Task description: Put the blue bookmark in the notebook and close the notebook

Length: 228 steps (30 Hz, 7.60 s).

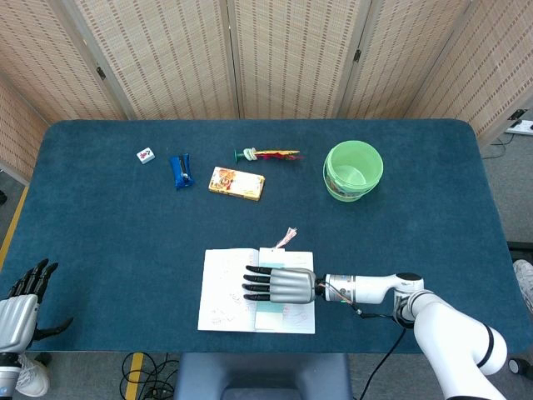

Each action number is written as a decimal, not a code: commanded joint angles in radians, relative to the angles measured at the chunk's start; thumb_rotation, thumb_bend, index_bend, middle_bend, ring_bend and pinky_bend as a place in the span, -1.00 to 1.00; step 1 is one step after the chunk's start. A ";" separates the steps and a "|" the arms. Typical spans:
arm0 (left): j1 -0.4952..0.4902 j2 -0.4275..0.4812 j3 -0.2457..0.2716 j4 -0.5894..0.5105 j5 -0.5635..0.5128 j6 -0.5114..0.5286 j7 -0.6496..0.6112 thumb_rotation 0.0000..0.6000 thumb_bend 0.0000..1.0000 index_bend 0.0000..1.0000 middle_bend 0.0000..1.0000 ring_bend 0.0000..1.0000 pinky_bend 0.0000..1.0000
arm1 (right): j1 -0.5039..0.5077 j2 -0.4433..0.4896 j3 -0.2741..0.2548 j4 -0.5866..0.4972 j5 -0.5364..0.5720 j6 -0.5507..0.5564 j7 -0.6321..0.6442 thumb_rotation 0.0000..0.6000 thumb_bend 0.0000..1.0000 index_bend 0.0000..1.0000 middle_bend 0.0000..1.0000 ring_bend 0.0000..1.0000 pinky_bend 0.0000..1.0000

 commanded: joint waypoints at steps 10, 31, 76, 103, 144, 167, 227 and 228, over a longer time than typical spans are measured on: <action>0.001 0.003 0.000 -0.003 -0.001 0.002 0.004 1.00 -0.61 -0.91 -1.00 -0.85 -0.68 | -0.007 0.021 0.037 -0.030 0.030 0.040 0.023 1.00 -0.27 -0.88 -0.80 -0.92 -0.86; 0.007 0.002 0.005 -0.003 0.008 0.011 0.000 1.00 -0.61 -0.91 -1.00 -0.85 -0.68 | -0.041 0.174 0.065 -0.385 0.141 -0.196 -0.097 1.00 0.81 -0.27 -0.68 -0.92 -0.86; 0.004 -0.004 0.006 0.009 0.010 0.002 -0.009 1.00 -0.61 -0.91 -1.00 -0.85 -0.68 | -0.133 0.101 0.100 -0.371 0.142 -0.198 -0.140 1.00 0.82 -0.27 -0.92 -1.00 -1.00; 0.007 -0.008 0.011 0.026 0.013 -0.001 -0.030 1.00 -0.61 -0.91 -1.00 -0.85 -0.68 | -0.151 0.107 0.106 -0.441 0.135 -0.217 -0.203 1.00 0.82 -0.27 -0.92 -1.00 -1.00; 0.014 -0.006 0.015 0.029 0.019 0.006 -0.040 1.00 -0.61 -0.91 -1.00 -0.85 -0.68 | -0.128 0.161 0.287 -0.500 0.386 -0.433 -0.296 1.00 0.94 -0.82 -0.61 -1.00 -1.00; 0.013 -0.007 0.013 0.035 0.016 -0.001 -0.044 1.00 -0.61 -0.91 -1.00 -0.85 -0.68 | -0.106 0.121 0.279 -0.461 0.420 -0.494 -0.281 1.00 0.98 -0.83 -0.61 -1.00 -1.00; -0.230 -0.109 0.026 0.178 0.415 -0.033 -0.051 1.00 -0.61 -0.88 -1.00 -0.84 -0.68 | -0.512 0.626 0.287 -0.975 0.495 -0.011 -0.515 1.00 -0.41 -0.86 -0.70 -1.00 -1.00; -0.238 -0.114 0.029 0.184 0.425 -0.037 -0.050 1.00 -0.61 -0.88 -1.00 -0.84 -0.68 | -0.523 0.631 0.286 -0.978 0.497 -0.002 -0.513 1.00 -0.42 -0.86 -0.70 -1.00 -1.00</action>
